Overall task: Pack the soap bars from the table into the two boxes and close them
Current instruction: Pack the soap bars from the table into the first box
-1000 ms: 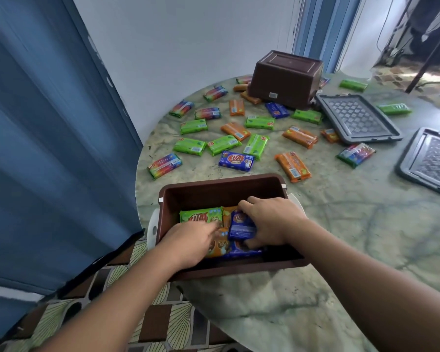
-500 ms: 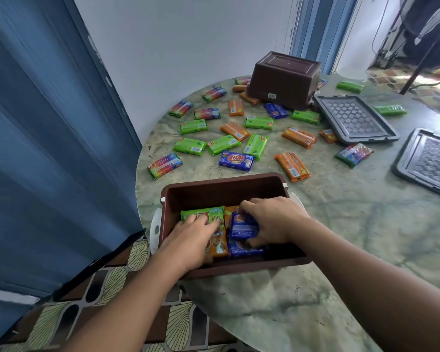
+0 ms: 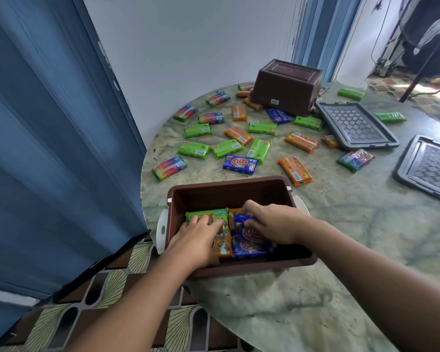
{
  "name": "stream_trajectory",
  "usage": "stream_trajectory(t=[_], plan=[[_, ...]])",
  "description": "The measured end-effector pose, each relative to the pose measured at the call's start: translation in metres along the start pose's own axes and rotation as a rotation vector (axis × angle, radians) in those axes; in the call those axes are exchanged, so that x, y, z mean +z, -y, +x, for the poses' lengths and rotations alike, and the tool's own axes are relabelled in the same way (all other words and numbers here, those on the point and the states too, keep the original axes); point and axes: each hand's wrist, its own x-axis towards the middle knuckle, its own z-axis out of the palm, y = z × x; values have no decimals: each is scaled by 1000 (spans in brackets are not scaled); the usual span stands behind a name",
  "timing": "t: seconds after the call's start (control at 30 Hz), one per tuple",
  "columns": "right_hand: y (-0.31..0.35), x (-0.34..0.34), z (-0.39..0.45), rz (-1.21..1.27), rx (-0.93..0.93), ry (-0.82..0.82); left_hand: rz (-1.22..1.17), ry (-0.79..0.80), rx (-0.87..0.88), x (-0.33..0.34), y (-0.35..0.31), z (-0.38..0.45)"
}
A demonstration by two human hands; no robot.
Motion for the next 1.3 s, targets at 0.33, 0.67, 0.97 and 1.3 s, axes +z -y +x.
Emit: stream_trajectory(t=[0.33, 0.67, 0.97, 1.3], plan=[[7, 0, 12, -40, 37, 105, -11, -36, -1, 2, 1, 0], [7, 34, 5, -121, -58, -110, -21, -45, 4, 3, 0, 0], [12, 29, 7, -172, -80, -68, 12, -46, 17, 4, 1, 0], [14, 22, -3, -72, -83, -335, -69, -239, 16, 2, 8, 5]])
